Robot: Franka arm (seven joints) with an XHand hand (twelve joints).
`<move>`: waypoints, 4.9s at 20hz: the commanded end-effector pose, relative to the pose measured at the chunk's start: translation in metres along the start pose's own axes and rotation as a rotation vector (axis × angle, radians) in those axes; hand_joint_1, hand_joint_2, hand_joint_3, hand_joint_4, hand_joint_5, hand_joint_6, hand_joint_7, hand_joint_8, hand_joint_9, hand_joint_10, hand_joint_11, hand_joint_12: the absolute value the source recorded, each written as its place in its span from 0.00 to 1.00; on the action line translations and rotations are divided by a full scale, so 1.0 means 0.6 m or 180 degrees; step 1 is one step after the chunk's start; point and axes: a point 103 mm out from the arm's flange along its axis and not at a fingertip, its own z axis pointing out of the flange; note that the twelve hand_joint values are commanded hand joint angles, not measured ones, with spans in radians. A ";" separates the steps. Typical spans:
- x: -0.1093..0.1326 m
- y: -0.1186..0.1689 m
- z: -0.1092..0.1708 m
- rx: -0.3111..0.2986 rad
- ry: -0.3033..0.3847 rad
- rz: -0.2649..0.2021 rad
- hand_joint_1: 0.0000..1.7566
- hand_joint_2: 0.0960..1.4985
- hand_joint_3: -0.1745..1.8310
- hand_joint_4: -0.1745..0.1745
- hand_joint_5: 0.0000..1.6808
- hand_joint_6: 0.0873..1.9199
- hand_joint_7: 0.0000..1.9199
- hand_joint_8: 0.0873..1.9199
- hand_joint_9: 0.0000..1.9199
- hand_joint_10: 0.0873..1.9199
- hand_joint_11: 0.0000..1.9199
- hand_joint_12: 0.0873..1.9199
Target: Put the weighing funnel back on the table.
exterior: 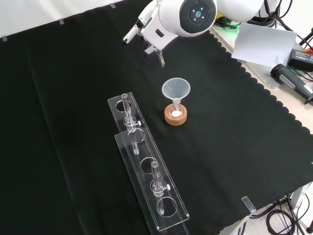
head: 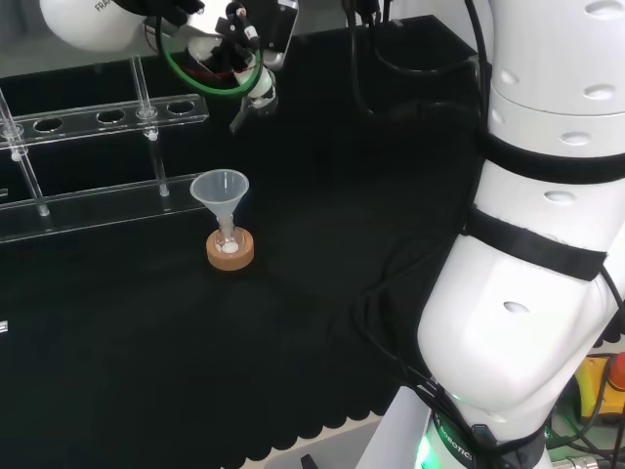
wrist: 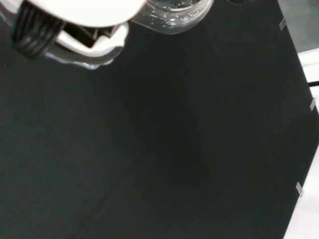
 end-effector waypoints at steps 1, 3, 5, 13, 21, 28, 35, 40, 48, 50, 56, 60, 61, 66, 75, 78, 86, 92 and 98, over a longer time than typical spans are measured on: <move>0.003 -0.001 0.001 -0.0024 -0.0015 -0.0021 0.64 0.32 0.52 1.00 0.76 0.36 0.90 0.08 0.78 0.13 0.15 0.74; 0.004 -0.001 0.000 -0.0038 -0.0008 -0.0019 0.64 0.32 0.52 1.00 0.76 0.36 0.90 0.08 0.78 0.13 0.15 0.74; 0.002 -0.002 0.002 -0.0049 0.0015 0.0001 0.64 0.32 0.52 1.00 0.76 0.36 0.90 0.08 0.78 0.13 0.15 0.74; -0.013 -0.005 0.016 -0.0053 0.0276 0.0210 0.64 0.32 0.52 1.00 0.76 0.36 0.90 0.08 0.78 0.13 0.15 0.74; -0.026 -0.001 0.041 0.0022 0.0747 0.0583 0.64 0.32 0.52 1.00 0.76 0.37 0.90 0.08 0.78 0.13 0.15 0.74; -0.039 0.013 0.063 0.0044 0.1156 0.0970 0.64 0.32 0.52 1.00 0.76 0.36 0.91 0.08 0.78 0.13 0.15 0.74; -0.051 0.017 0.092 0.0083 0.1550 0.1324 0.64 0.32 0.52 1.00 0.76 0.36 0.91 0.07 0.78 0.13 0.15 0.74; -0.052 0.021 0.120 0.0082 0.1894 0.1607 0.64 0.32 0.53 1.00 0.76 0.36 0.91 0.07 0.78 0.13 0.16 0.74; -0.037 0.031 0.159 -0.0036 0.2225 0.1899 0.64 0.32 0.53 1.00 0.76 0.36 0.91 0.07 0.78 0.12 0.16 0.74; -0.034 0.035 0.170 -0.0085 0.2271 0.1981 0.64 0.32 0.53 1.00 0.76 0.36 0.91 0.07 0.78 0.12 0.16 0.74; -0.022 0.045 0.205 -0.0160 0.2450 0.2199 0.64 0.32 0.52 1.00 0.76 0.37 0.91 0.07 0.78 0.12 0.17 0.74; -0.013 0.051 0.229 -0.0229 0.2551 0.2378 0.64 0.32 0.52 1.00 0.76 0.37 0.91 0.06 0.78 0.12 0.18 0.73; -0.011 0.053 0.236 -0.0233 0.2590 0.2418 0.64 0.32 0.52 1.00 0.76 0.37 0.91 0.06 0.78 0.12 0.18 0.73; -0.007 0.066 0.267 -0.0155 0.2760 0.2518 0.64 0.32 0.52 1.00 0.76 0.37 0.91 0.06 0.78 0.12 0.18 0.73; -0.003 0.086 0.325 0.0061 0.2907 0.2502 0.64 0.32 0.52 1.00 0.76 0.36 0.91 0.06 0.78 0.12 0.19 0.73; 0.002 0.091 0.340 0.0107 0.2964 0.2504 0.64 0.32 0.52 1.00 0.76 0.37 0.91 0.06 0.78 0.12 0.19 0.72; 0.027 0.106 0.370 0.0158 0.3281 0.2570 0.64 0.32 0.52 1.00 0.76 0.37 0.91 0.06 0.78 0.11 0.19 0.72; 0.052 0.117 0.386 0.0162 0.3393 0.2589 0.64 0.32 0.52 1.00 0.76 0.37 0.91 0.05 0.79 0.11 0.19 0.72; 0.078 0.133 0.401 0.0083 0.3343 0.2678 0.64 0.32 0.52 1.00 0.76 0.37 0.91 0.05 0.78 0.11 0.20 0.72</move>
